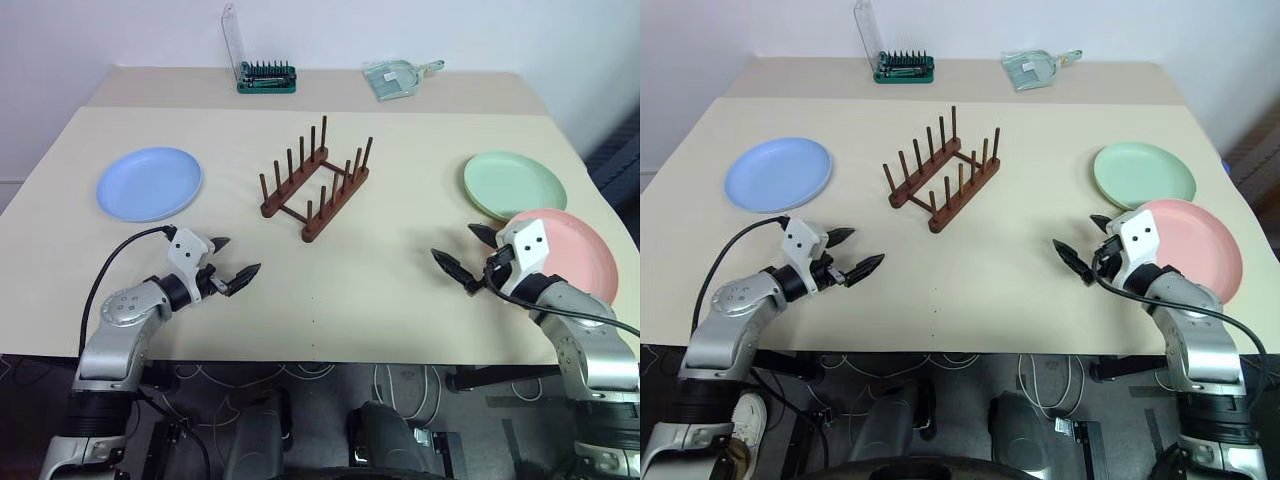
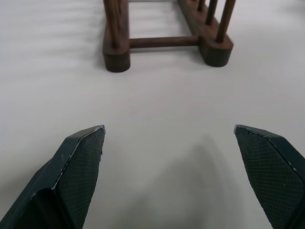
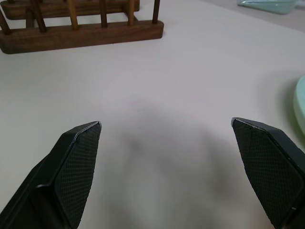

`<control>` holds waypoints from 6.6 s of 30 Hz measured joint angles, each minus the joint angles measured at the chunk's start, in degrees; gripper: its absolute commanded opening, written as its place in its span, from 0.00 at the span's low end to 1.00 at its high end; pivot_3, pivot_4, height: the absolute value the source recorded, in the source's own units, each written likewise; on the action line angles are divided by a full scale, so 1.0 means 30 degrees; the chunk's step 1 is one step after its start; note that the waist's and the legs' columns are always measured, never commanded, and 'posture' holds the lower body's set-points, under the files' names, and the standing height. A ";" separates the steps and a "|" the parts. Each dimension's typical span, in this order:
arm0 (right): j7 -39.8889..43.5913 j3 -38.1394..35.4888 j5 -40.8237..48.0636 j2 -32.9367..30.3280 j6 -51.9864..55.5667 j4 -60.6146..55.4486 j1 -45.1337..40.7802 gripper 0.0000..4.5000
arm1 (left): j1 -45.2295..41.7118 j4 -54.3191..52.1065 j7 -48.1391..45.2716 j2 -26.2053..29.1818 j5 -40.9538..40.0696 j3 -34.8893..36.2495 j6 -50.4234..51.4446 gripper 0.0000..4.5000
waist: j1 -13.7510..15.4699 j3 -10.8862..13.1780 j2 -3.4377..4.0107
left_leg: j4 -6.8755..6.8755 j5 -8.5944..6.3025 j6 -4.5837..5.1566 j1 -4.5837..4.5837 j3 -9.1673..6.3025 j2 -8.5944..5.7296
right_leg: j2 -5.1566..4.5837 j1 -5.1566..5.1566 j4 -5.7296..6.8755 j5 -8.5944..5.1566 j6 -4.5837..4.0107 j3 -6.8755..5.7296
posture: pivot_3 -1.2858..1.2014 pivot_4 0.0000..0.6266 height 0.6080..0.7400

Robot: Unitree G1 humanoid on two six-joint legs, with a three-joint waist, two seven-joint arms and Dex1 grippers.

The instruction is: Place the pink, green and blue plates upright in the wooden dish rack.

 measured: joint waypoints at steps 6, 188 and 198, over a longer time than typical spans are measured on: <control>-0.0119 0.0135 -0.0026 0.0073 0.0004 0.0286 -0.0539 0.99 | 0.0056 -0.0406 0.0157 0.0004 -0.0008 -0.0004 0.0267 1.00 | -0.0052 0.0000 0.0000 | 0.0000 0.0001 -0.0001 0.0002 0.0000 0.0004 | 0.0006 -0.0001 0.0003 0.0000 0.0000 0.0001 | 0.52 0.24 0.94; -0.0295 0.1243 0.1166 -0.1796 0.4213 -0.7757 0.5675 0.88 | -1.4020 2.0185 -1.1690 -0.3297 0.4947 -0.5435 -1.0576 0.75 | -0.0014 -0.0107 0.0101 | 0.0215 -0.0170 0.0267 -0.0030 -0.0042 -0.0018 | 0.0019 0.0107 -0.0033 -0.0025 0.0051 -0.0039 | 0.52 0.24 0.94; -0.0370 0.1328 0.0154 -0.2358 0.4265 -0.7260 0.5129 0.01 | -0.7649 1.0244 -1.2931 -0.1093 0.2647 -0.4653 -0.5115 0.00 | 0.0052 -0.0110 0.0109 | 0.0225 -0.0169 0.0265 -0.0023 -0.0055 -0.0016 | -0.0021 0.0137 -0.0034 -0.0025 0.0050 -0.0026 | 0.52 0.24 0.94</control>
